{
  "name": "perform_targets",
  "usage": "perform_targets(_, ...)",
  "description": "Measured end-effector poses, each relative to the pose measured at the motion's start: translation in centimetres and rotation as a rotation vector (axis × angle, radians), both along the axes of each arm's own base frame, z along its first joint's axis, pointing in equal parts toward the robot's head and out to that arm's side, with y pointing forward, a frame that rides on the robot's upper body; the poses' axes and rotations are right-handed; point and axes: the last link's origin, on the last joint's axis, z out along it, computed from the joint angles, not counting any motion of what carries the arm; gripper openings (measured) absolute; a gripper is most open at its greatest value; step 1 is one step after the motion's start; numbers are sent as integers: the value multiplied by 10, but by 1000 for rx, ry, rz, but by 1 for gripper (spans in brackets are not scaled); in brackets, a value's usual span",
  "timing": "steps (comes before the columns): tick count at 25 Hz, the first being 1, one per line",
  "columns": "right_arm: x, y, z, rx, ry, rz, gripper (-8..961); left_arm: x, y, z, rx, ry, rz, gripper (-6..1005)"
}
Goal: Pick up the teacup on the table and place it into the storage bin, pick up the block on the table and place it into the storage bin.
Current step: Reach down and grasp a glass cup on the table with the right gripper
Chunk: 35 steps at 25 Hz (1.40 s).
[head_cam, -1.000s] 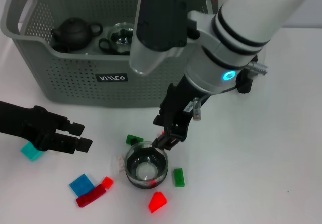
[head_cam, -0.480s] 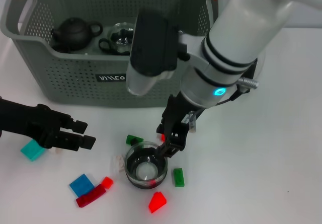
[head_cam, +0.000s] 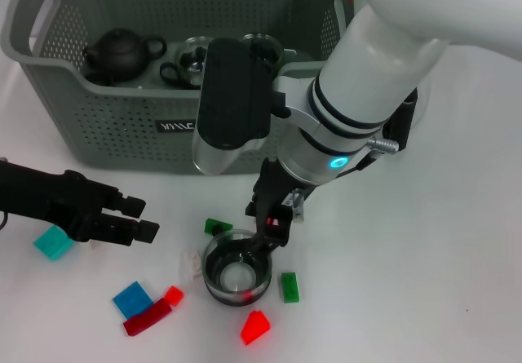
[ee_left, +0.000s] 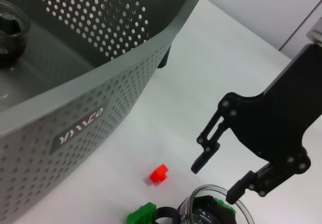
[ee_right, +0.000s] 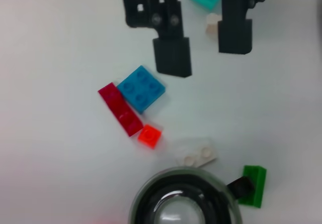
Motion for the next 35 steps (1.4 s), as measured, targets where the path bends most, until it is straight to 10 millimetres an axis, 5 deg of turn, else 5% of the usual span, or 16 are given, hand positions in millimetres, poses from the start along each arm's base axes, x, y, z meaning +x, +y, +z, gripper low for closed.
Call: perform_targets(35,24,1,-27,35,43,31,461,0,3,-1,18,4,5,568)
